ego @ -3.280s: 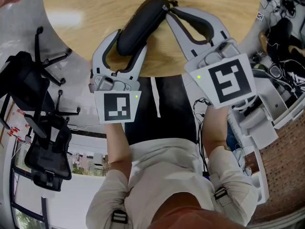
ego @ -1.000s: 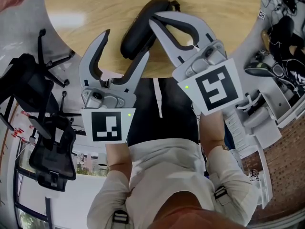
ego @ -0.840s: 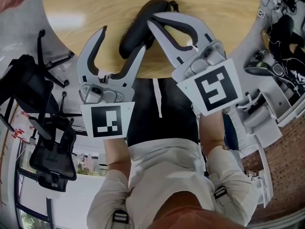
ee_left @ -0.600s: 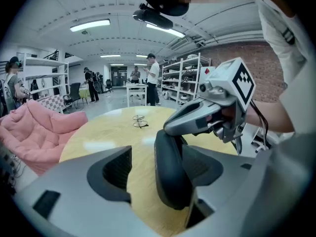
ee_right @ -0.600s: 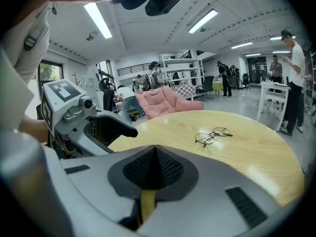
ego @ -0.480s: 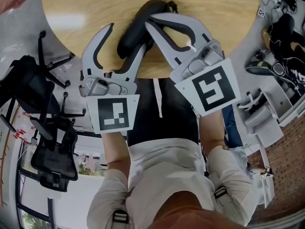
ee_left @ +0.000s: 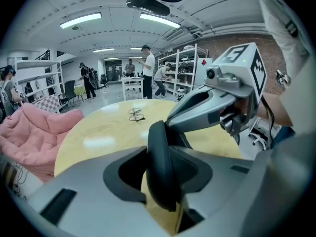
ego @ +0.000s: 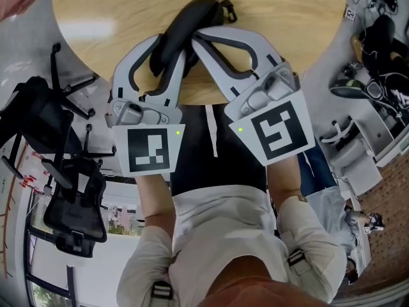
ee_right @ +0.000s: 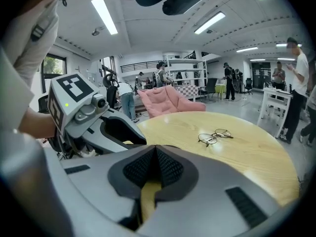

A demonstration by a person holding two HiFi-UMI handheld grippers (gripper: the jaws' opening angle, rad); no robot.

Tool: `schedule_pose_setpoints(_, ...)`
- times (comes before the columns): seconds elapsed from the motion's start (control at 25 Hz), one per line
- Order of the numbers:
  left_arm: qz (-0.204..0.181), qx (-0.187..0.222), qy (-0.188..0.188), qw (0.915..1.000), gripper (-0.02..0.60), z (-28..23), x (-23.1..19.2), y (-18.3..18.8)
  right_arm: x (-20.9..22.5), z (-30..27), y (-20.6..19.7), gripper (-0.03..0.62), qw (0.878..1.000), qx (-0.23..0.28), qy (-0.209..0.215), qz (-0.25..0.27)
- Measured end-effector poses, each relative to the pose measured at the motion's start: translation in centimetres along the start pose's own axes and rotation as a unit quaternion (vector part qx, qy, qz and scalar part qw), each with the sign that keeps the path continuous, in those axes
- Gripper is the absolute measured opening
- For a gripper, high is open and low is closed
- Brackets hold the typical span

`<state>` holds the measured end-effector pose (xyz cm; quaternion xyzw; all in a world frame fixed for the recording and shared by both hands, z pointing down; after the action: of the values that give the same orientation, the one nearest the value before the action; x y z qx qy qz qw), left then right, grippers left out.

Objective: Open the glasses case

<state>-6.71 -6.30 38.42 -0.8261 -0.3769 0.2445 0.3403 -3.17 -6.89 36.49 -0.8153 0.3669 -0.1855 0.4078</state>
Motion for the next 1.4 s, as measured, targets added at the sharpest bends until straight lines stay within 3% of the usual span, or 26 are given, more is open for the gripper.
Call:
schedule_pose_setpoints(0.24,0.025,0.002,0.010,0.9996,0.135,0.1,-0.7,-0.3,-0.2,0.6,-0.7,0.018,0.999,-0.032,-0.019,0.027)
schedule_pose_setpoints(0.6,0.082,0.019,0.035,0.9958,0.110,0.4,-2.1,-0.9,0.0,1.2,-1.1,0.018,0.998,-0.041,-0.036,0.030)
schedule_pose_setpoints(1.04,0.103,0.013,0.069,0.9922,0.078,0.1,-3.6,-1.8,0.2,2.0,-2.2,0.018,0.996,-0.059,-0.054,0.030)
schedule_pose_setpoints(1.28,0.131,0.022,0.068,0.9889,0.075,-0.1,-4.5,-2.4,0.2,1.9,-2.9,0.018,0.995,-0.072,-0.064,0.022)
schedule_pose_setpoints(1.4,0.125,0.020,0.076,0.9891,0.077,-0.2,-4.8,-2.5,0.3,1.8,-3.1,0.018,0.995,-0.071,-0.064,0.015)
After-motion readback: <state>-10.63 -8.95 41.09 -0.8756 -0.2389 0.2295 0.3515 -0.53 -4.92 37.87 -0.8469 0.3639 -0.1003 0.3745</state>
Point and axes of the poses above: the fingertips, and each gripper's own axes: z backward along the fingers, x to its right, y out of its top, the point moved 1 cm from there along z, backward along the fingers, and after that the axes turned 13 degrees about -y, right-handed, at the moved point
